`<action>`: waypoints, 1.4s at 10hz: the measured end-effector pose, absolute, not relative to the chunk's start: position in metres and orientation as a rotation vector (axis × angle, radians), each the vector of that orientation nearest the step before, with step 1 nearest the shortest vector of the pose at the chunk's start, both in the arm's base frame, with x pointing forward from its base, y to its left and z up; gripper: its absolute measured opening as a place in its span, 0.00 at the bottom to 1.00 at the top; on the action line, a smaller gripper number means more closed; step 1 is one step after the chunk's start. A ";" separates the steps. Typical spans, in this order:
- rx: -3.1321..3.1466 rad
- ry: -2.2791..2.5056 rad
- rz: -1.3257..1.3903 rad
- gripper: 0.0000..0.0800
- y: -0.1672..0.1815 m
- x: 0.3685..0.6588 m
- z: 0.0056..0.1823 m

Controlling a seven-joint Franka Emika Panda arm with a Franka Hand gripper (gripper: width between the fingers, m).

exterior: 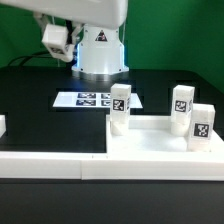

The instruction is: Assemble square table

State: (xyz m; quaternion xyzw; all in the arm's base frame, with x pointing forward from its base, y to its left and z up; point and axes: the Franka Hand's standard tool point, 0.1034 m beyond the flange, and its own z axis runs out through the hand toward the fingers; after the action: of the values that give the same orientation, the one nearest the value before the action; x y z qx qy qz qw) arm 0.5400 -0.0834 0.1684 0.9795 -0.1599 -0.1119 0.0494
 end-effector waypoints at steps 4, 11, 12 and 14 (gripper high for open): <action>3.025 -0.444 0.050 0.36 -0.073 0.551 0.164; 2.954 -0.384 0.780 0.36 -0.025 0.587 0.171; 2.956 -0.389 0.774 0.36 -0.026 0.586 0.171; 2.956 -0.388 0.772 0.36 -0.026 0.586 0.170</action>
Offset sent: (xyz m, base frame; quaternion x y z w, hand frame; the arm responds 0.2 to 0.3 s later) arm 0.0000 0.0000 0.0000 0.0000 0.1938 0.0000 0.9810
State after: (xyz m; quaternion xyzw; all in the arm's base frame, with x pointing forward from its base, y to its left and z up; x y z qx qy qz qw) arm 0.5862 -0.0264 0.1703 0.9593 -0.1260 0.2506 0.0310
